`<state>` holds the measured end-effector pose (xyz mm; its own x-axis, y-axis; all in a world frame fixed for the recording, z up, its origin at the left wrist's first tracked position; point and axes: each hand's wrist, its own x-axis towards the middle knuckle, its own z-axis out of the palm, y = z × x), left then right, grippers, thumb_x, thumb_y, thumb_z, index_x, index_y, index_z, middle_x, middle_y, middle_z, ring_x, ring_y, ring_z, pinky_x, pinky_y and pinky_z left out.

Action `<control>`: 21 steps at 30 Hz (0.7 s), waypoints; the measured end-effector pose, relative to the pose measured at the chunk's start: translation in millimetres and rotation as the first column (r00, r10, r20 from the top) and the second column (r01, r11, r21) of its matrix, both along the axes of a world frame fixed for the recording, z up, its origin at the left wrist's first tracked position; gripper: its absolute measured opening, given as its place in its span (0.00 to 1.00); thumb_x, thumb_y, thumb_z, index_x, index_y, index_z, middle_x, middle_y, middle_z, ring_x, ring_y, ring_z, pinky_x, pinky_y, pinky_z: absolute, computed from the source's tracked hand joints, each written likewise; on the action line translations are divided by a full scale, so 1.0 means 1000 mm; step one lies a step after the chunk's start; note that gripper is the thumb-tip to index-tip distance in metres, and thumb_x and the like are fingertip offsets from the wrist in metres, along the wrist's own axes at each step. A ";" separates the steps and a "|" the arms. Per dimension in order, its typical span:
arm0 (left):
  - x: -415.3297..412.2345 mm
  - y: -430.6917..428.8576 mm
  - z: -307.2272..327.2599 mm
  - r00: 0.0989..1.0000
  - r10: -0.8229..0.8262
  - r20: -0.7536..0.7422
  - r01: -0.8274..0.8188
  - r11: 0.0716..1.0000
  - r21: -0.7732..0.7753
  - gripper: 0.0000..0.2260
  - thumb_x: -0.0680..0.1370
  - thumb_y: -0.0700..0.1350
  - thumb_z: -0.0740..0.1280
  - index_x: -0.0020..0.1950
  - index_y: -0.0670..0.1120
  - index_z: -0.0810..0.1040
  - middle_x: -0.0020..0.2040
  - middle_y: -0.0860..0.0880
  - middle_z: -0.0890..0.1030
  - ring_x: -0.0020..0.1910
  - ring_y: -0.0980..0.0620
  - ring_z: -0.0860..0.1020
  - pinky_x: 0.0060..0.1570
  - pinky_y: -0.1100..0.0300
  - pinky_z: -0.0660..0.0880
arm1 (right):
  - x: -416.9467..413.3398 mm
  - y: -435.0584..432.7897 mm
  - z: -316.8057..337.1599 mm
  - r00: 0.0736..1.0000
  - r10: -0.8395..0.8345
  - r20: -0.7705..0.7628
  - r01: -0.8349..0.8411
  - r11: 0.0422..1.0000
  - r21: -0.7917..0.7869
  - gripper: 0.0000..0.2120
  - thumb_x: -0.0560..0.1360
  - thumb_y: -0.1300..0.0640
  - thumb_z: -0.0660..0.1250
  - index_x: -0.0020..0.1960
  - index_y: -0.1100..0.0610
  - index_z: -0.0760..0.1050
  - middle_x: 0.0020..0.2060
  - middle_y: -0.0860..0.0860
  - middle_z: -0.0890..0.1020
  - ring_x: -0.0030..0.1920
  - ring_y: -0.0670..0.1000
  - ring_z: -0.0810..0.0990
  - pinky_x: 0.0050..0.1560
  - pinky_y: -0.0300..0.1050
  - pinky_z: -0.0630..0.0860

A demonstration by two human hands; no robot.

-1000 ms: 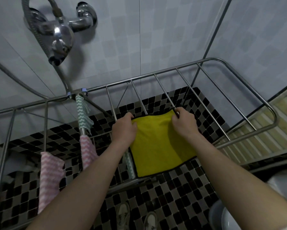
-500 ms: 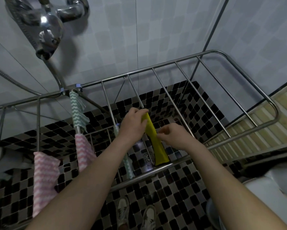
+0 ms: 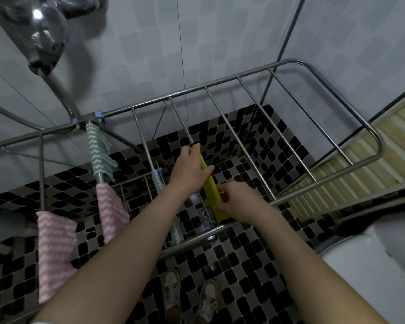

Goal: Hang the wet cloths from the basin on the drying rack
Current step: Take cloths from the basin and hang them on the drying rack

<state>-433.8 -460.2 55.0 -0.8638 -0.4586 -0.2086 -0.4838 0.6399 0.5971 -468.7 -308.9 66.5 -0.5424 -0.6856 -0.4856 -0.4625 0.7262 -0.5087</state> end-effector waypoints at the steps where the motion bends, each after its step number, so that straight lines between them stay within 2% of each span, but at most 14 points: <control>1: 0.004 0.003 0.002 1.000 0.008 0.000 -0.008 1.000 0.007 0.33 0.77 0.53 0.68 0.77 0.46 0.56 0.63 0.46 0.65 0.53 0.48 0.72 0.49 0.56 0.72 | -0.001 0.000 0.000 1.000 0.029 0.007 -0.029 0.999 0.033 0.15 0.74 0.52 0.70 0.59 0.54 0.76 0.46 0.50 0.82 0.44 0.48 0.81 0.41 0.40 0.78; 4: 0.017 0.018 0.005 1.000 0.005 0.026 -0.006 0.998 0.064 0.35 0.76 0.51 0.70 0.77 0.47 0.55 0.58 0.47 0.68 0.53 0.48 0.72 0.47 0.58 0.69 | 0.001 0.001 -0.001 0.995 0.095 -0.037 -0.090 0.990 0.107 0.17 0.73 0.52 0.71 0.60 0.55 0.74 0.44 0.51 0.80 0.42 0.49 0.80 0.40 0.44 0.79; 8: 0.026 0.034 -0.001 0.998 0.054 0.017 -0.057 0.975 0.215 0.40 0.76 0.45 0.70 0.79 0.50 0.48 0.46 0.49 0.74 0.42 0.52 0.75 0.41 0.55 0.75 | 0.005 0.005 -0.003 0.993 0.085 -0.076 -0.081 0.995 0.052 0.12 0.74 0.54 0.70 0.56 0.57 0.75 0.43 0.52 0.80 0.42 0.52 0.81 0.44 0.50 0.81; 10: 0.024 0.036 -0.001 0.994 0.106 0.005 -0.104 0.959 0.262 0.40 0.76 0.44 0.70 0.79 0.51 0.48 0.41 0.48 0.75 0.38 0.53 0.75 0.40 0.55 0.75 | 0.006 0.008 -0.003 0.991 0.092 -0.100 -0.089 0.995 0.035 0.13 0.75 0.54 0.68 0.58 0.57 0.75 0.44 0.53 0.81 0.43 0.53 0.81 0.46 0.52 0.81; 13: 0.024 0.039 0.001 0.990 0.139 0.000 -0.133 0.951 0.278 0.39 0.76 0.42 0.70 0.79 0.51 0.49 0.37 0.49 0.74 0.36 0.54 0.74 0.39 0.55 0.76 | 0.009 0.013 -0.005 0.985 0.107 -0.136 -0.105 0.994 0.016 0.13 0.77 0.53 0.66 0.60 0.55 0.75 0.46 0.53 0.81 0.45 0.54 0.81 0.48 0.54 0.80; 16: 0.026 0.041 0.001 0.984 0.177 -0.009 -0.166 0.936 0.312 0.39 0.76 0.41 0.70 0.79 0.52 0.49 0.40 0.49 0.73 0.38 0.51 0.75 0.45 0.48 0.80 | 0.015 0.017 -0.006 0.983 0.098 -0.156 -0.098 0.995 0.004 0.09 0.78 0.53 0.64 0.56 0.55 0.75 0.42 0.52 0.81 0.41 0.53 0.81 0.45 0.55 0.81; 17: 0.027 0.041 0.000 0.984 0.177 -0.016 -0.165 0.940 0.297 0.39 0.76 0.43 0.70 0.79 0.52 0.50 0.42 0.49 0.73 0.40 0.50 0.75 0.44 0.49 0.79 | 0.018 0.019 -0.007 0.983 0.087 -0.163 -0.089 0.996 -0.003 0.09 0.78 0.51 0.63 0.55 0.54 0.75 0.41 0.50 0.81 0.40 0.52 0.81 0.45 0.55 0.80; 21: 0.039 0.048 -0.002 0.997 0.071 -0.012 -0.067 0.974 0.217 0.35 0.75 0.46 0.71 0.77 0.52 0.55 0.52 0.44 0.74 0.44 0.50 0.75 0.35 0.62 0.71 | 0.029 0.026 -0.007 0.953 -0.091 -0.288 0.066 0.993 -0.094 0.13 0.74 0.41 0.66 0.51 0.49 0.76 0.43 0.47 0.78 0.44 0.49 0.77 0.48 0.52 0.77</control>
